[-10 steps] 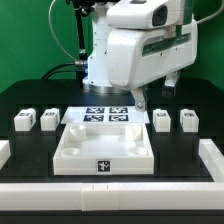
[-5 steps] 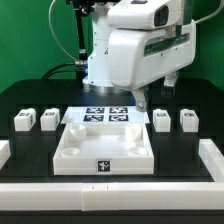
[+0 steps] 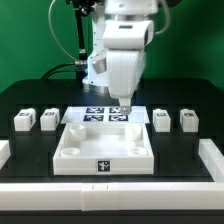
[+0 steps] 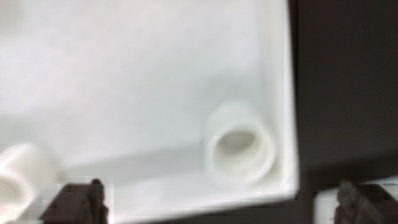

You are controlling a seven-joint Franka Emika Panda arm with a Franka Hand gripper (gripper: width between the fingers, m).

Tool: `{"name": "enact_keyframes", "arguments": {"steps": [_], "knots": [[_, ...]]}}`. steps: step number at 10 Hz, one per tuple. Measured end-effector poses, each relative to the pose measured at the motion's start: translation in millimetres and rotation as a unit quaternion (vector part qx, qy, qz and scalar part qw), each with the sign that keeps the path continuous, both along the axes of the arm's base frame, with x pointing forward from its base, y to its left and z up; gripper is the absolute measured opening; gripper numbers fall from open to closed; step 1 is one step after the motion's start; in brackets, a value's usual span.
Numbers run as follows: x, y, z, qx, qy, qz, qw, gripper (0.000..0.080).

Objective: Assemble one leg

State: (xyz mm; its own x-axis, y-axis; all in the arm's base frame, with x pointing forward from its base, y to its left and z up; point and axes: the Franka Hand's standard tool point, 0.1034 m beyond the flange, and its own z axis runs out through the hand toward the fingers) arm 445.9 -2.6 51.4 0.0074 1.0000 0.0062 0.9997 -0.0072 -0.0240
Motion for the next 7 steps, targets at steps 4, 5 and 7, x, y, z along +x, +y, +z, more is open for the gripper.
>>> {"name": "enact_keyframes", "arguments": {"steps": [4, 5, 7], "knots": [[-14.2, -20.6, -41.7, 0.010, 0.030, 0.014, 0.999, 0.0650], [-13.9, -20.8, -41.2, 0.010, 0.030, 0.014, 0.999, 0.0638], [-14.6, -20.9, -42.0, 0.010, 0.030, 0.013, 0.999, 0.0466]]}}
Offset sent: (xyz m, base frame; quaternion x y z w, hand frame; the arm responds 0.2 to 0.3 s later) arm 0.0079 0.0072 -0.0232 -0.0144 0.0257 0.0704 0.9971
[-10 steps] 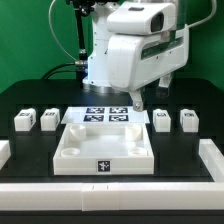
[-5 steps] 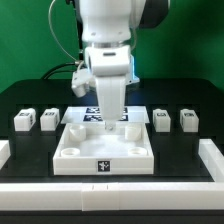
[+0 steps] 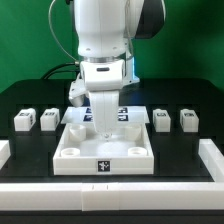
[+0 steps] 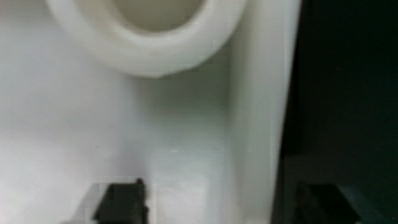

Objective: Assemble one leg

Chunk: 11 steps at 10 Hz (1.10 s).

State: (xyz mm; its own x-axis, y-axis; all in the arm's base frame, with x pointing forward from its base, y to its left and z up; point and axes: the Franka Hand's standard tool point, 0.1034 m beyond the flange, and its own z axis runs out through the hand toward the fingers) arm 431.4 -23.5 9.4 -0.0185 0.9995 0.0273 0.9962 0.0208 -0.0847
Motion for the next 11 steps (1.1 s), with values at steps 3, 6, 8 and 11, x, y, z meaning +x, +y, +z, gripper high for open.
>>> {"name": "enact_keyframes", "arguments": {"steps": [3, 6, 8, 11], "knots": [[-0.3, -0.1, -0.4, 0.000, 0.000, 0.000, 1.000, 0.0150], [1.6, -0.5, 0.7, 0.000, -0.003, 0.000, 1.000, 0.0062], [1.7, -0.5, 0.7, 0.000, -0.004, -0.001, 1.000, 0.0062], [26.6, 32.9, 0.1, 0.011, -0.020, -0.011, 1.000, 0.0062]]}}
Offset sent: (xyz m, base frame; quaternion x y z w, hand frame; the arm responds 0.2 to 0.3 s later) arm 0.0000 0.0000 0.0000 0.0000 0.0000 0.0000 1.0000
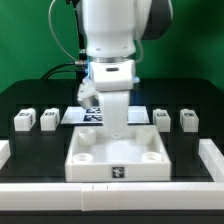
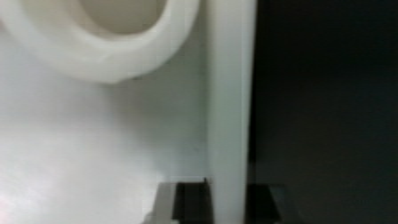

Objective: Assemble one leg

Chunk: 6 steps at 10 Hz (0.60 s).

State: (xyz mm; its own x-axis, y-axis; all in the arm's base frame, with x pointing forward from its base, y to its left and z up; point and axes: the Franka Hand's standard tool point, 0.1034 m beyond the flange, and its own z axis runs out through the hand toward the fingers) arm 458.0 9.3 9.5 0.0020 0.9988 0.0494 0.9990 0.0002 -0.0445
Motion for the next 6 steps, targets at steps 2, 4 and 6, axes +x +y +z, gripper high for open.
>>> {"name": "enact_keyframes", "arguments": {"steps": [2, 4, 6], "knots": [[27.1, 26.2, -0.2, 0.013, -0.015, 0.008, 1.000, 0.0062], [43.5, 40.1, 0.0, 0.021, -0.022, 0.005, 1.000, 0.0060], [45.1, 51.1, -0.5, 0.023, -0.007, -0.015, 1.000, 0.0060]]}}
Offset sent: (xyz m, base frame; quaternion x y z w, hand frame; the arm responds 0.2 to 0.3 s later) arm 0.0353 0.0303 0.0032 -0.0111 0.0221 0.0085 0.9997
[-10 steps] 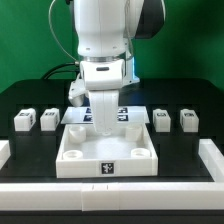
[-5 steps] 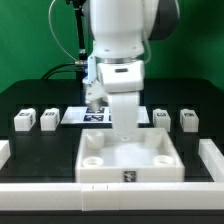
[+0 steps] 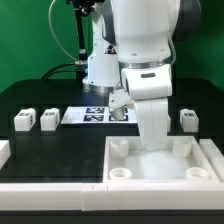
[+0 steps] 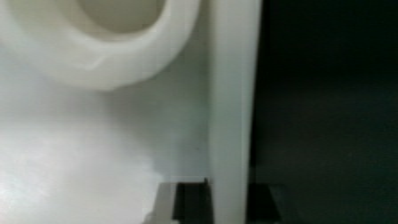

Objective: Assemble one leg

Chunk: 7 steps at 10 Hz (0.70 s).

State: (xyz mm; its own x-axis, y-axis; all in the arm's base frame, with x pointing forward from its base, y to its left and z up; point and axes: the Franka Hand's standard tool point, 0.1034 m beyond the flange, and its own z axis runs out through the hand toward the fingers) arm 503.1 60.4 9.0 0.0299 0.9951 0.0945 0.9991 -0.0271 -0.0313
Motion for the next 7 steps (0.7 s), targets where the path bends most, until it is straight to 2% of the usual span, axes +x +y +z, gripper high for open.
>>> {"name": "enact_keyframes", "arguments": {"steps": [1, 6, 7], "knots": [[0.3, 7.5, -0.1, 0.000, 0.004, -0.002, 1.000, 0.0060], [0.1, 6.5, -0.6, 0.002, 0.001, 0.004, 1.000, 0.0065], [0.1, 6.3, -0.6, 0.002, 0.001, 0.004, 1.000, 0.0276]]}}
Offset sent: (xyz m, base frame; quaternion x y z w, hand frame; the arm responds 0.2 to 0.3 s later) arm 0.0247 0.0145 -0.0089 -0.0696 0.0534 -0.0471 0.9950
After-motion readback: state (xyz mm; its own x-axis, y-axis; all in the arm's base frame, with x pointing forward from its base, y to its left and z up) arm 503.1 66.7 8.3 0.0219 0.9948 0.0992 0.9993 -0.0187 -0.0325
